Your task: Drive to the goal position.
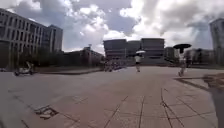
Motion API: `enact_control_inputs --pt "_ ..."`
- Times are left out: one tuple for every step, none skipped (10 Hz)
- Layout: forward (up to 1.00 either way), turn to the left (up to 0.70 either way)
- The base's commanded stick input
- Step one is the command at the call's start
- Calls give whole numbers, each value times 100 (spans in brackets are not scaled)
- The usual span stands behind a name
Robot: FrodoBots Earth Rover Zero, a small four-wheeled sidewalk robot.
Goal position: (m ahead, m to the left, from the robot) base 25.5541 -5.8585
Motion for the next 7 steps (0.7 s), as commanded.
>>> enact_control_inputs --pt "100 -34" --pt "100 -9" --pt "100 0" --pt "100 0" --pt "100 0" --pt "100 -24" --pt "100 -17"
